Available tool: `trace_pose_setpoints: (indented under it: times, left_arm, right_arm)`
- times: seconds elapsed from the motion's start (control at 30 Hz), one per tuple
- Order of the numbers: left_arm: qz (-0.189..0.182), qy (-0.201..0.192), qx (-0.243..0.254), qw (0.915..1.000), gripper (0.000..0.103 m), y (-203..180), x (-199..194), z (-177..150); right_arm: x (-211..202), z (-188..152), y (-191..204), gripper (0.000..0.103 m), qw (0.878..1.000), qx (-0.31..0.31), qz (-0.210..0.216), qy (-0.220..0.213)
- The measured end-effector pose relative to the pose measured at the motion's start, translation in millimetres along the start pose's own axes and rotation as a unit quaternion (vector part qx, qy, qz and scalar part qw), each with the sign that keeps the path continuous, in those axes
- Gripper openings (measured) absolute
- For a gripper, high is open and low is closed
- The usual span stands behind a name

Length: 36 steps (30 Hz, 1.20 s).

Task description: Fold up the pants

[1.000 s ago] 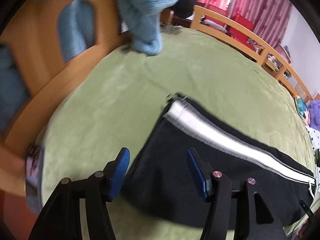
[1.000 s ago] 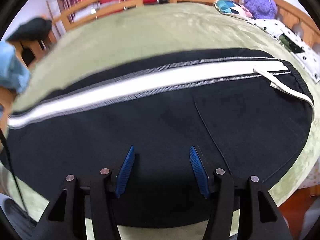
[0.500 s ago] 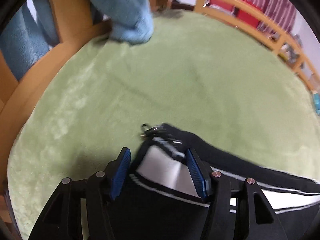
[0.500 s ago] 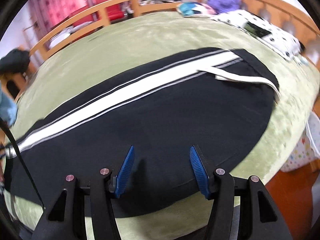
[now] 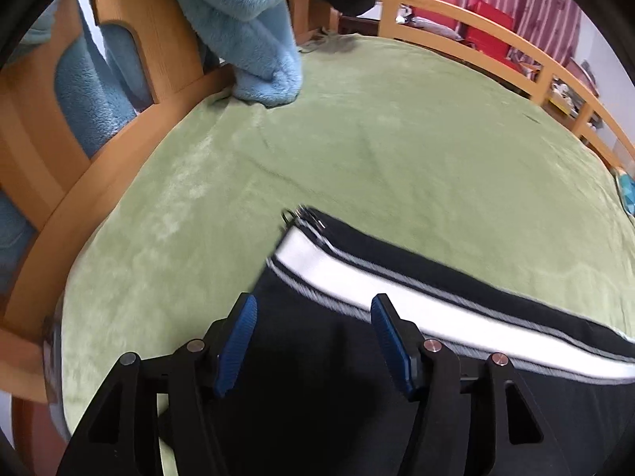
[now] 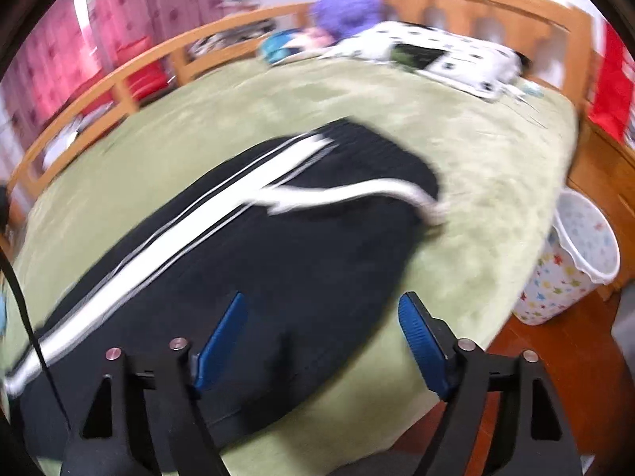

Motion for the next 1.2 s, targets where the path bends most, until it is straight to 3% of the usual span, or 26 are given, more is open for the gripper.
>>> trace_pose_setpoints:
  times: [0.13,0.33,0.37,0.4,0.47,0.5,0.57,0.67,0.73,0.87,1.0,1.2]
  left_arm:
    - [0.003,0.011,-0.01,0.9999,0.058,-4.8,-19.8,-26.9]
    - [0.015,0.035,-0.038,0.9985,0.059,0.0,-34.9,-63.2]
    - [0.021,0.037,-0.044,0.9981,0.059,2.8,-35.9,-69.1]
    - [0.029,0.037,-0.048,0.9977,0.059,5.8,-37.3,-74.0]
    - [0.043,0.035,-0.059,0.9967,0.059,14.3,-41.9,-83.5]
    - [0.046,0.033,-0.064,0.9963,0.059,19.1,-44.6,-87.2]
    - [0.049,0.025,-0.081,0.9952,0.059,30.5,-52.3,-95.2]
    - [0.039,0.018,-0.102,0.9939,0.061,47.5,-55.5,-107.0]
    - [0.032,0.023,-0.111,0.993,0.061,56.0,-49.7,-112.4]
    - [-0.001,0.027,-0.138,0.9901,0.061,73.5,-34.5,-119.3]
    - [-0.036,0.022,-0.157,0.9866,0.061,88.4,-10.2,-112.5]
    - [-0.108,0.007,-0.2,0.9738,0.058,109.8,31.3,-96.7]
  right_arm:
    - [39.8,19.9,-35.8,0.08,0.997,0.058,0.044,0.035]
    - [101.4,38.9,-46.9,0.076,0.989,0.088,0.097,0.069]
    - [107.4,41.9,-46.5,0.065,0.988,0.093,0.103,0.066]
    - [109.4,45.4,-44.8,0.048,0.988,0.093,0.109,0.057]
    - [108.6,54.0,-44.8,0.03,0.987,0.088,0.131,0.042]
    - [103.0,60.3,-48.8,0.028,0.984,0.09,0.152,0.027]
    - [96.3,67.1,-52.4,0.027,0.982,0.084,0.168,0.011]
    - [107.7,66.2,-49.2,0.029,0.985,0.081,0.149,0.036]
    - [119.0,59.5,-47.2,0.043,0.988,0.081,0.117,0.065]
    - [92.5,50.4,-39.4,0.058,0.996,0.033,0.065,0.047]
    - [55.0,29.8,-38.0,0.059,0.998,0.008,0.041,0.05]
    - [0.8,-14.6,-39.0,0.059,0.998,0.028,0.006,0.061]
Point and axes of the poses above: each gripper's, at about its wrist camera, not at the fingertips, and x roughly the way its jaws point, y to its left, z to its top, the point moved 1 cm from there along x, roughly the way its jaws point, and after that the axes turned 2 degrees about y, right-handed, at the moved point
